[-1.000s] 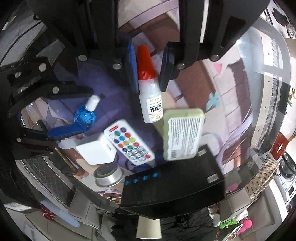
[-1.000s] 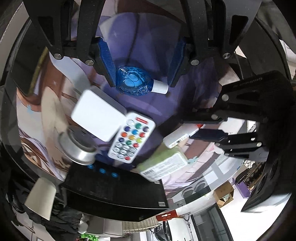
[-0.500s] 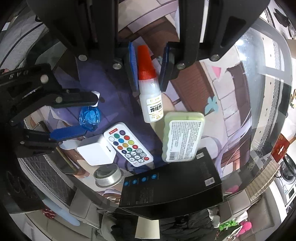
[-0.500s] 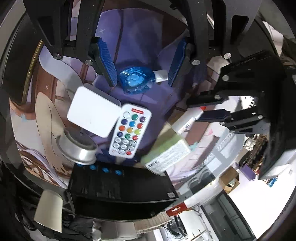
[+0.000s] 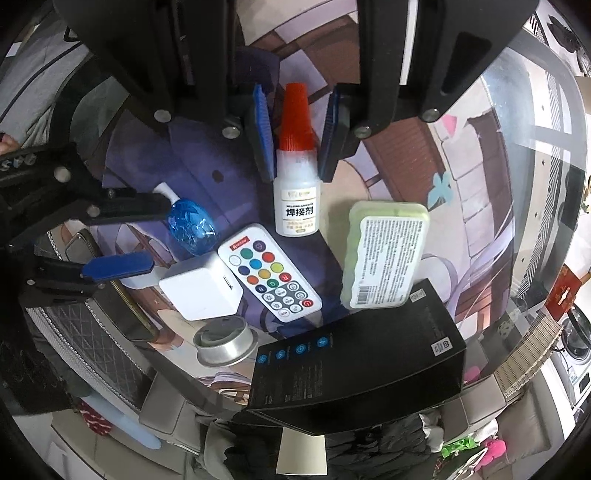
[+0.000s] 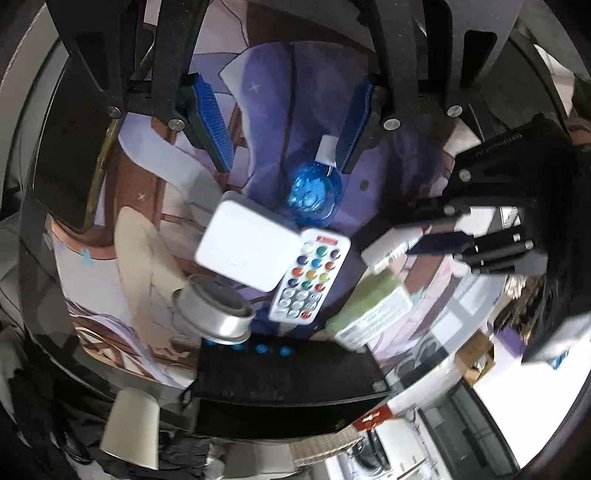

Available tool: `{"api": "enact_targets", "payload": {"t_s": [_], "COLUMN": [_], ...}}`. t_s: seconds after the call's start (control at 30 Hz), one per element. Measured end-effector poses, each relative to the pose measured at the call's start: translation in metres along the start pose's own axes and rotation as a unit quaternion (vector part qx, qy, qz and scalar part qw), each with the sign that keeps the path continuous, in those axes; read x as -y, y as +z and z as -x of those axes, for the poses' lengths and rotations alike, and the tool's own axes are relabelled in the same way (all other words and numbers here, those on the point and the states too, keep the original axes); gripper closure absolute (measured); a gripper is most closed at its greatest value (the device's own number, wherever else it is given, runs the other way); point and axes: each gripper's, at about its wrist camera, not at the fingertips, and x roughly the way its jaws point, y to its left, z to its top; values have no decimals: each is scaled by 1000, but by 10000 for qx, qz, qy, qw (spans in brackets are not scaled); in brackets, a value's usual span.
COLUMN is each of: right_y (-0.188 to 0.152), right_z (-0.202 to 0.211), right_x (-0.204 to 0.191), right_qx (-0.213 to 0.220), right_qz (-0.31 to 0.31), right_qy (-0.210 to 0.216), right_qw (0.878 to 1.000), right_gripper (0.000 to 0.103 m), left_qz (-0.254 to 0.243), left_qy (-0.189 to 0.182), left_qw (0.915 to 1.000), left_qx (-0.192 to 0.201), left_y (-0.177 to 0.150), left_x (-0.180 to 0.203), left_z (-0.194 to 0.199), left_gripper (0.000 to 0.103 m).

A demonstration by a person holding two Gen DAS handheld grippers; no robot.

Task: Organize rigid objects
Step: 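Close right tool on blue glass bottle while left tool grasps orange-capped glue bottle, then lift and carry blue bottle in right tool and glue in left tool toward box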

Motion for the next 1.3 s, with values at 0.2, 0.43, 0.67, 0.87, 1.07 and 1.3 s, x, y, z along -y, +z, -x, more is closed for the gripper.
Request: {"api": "enact_targets", "payload": {"t_s": [0.2,0.43,0.67,0.87,1.07,1.3], "right_y": [5,7,3,1,0,2], "right_z": [-7,-17,-16,-14,-6,24], "right_x": [-11,-27,-29,-27,-27,-29], "right_qx": [144,252,245,258,391,1077], "right_qz": [139,534,570,550,567,517], "right_qy": [68,-251,-265,-220,-184,-32], "right_qw": [9998,9979,9977,9979,9975,9928], "right_gripper": [43,67,72,72,72,72], "left_qz": [-20,73,160,98,-158,-45], "left_qy": [84,55,-147,-26,136,63], "left_qw": [9999,9999,9998,9999,9991,9924], "left_qx": [66,42,5,90,370,1230], "left_y": [4,5,8,10,10,12], "left_x": [2,-1,-2,2,11,8], "left_z": [-1,-3,-4,-3,7,41], "left_gripper": [64,64,68,79,79,79]}}
